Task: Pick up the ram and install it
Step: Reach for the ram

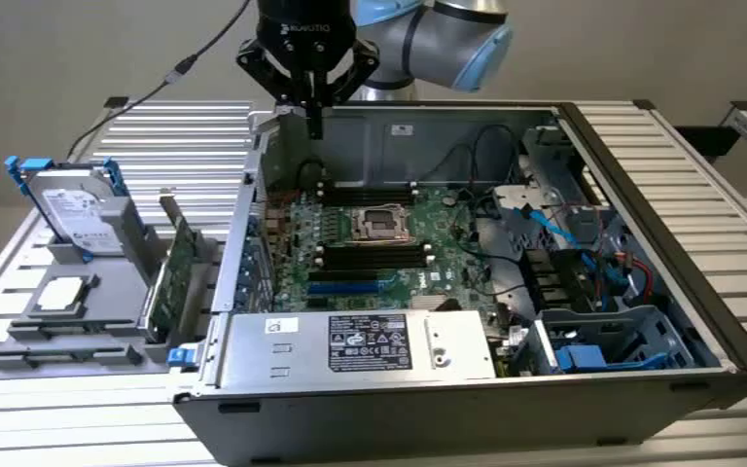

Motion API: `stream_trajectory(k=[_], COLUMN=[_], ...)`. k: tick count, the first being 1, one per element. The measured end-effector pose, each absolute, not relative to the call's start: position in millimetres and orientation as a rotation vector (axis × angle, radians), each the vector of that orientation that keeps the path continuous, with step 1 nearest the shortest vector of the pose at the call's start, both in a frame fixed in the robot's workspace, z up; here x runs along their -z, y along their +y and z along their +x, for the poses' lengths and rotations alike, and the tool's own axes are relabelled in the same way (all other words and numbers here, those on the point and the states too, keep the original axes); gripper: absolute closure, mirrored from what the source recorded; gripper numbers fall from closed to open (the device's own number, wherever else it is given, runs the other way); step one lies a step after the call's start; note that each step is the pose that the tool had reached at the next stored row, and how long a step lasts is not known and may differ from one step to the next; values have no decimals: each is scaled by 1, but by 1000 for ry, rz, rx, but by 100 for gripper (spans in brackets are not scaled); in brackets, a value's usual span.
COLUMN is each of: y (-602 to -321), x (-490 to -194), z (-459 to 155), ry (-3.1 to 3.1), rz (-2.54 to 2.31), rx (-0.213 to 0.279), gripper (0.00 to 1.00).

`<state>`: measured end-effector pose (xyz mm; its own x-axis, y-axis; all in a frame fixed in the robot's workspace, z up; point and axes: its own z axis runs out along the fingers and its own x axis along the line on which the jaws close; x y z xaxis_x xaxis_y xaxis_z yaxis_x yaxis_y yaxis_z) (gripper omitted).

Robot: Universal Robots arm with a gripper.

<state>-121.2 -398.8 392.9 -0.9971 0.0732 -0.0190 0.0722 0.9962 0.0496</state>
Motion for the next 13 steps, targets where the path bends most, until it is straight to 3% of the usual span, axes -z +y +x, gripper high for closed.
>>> stream_trajectory(k=[13], y=[-399], x=[-394], z=[-136], ry=[3131], rz=[122], rx=[-79], gripper=[89])
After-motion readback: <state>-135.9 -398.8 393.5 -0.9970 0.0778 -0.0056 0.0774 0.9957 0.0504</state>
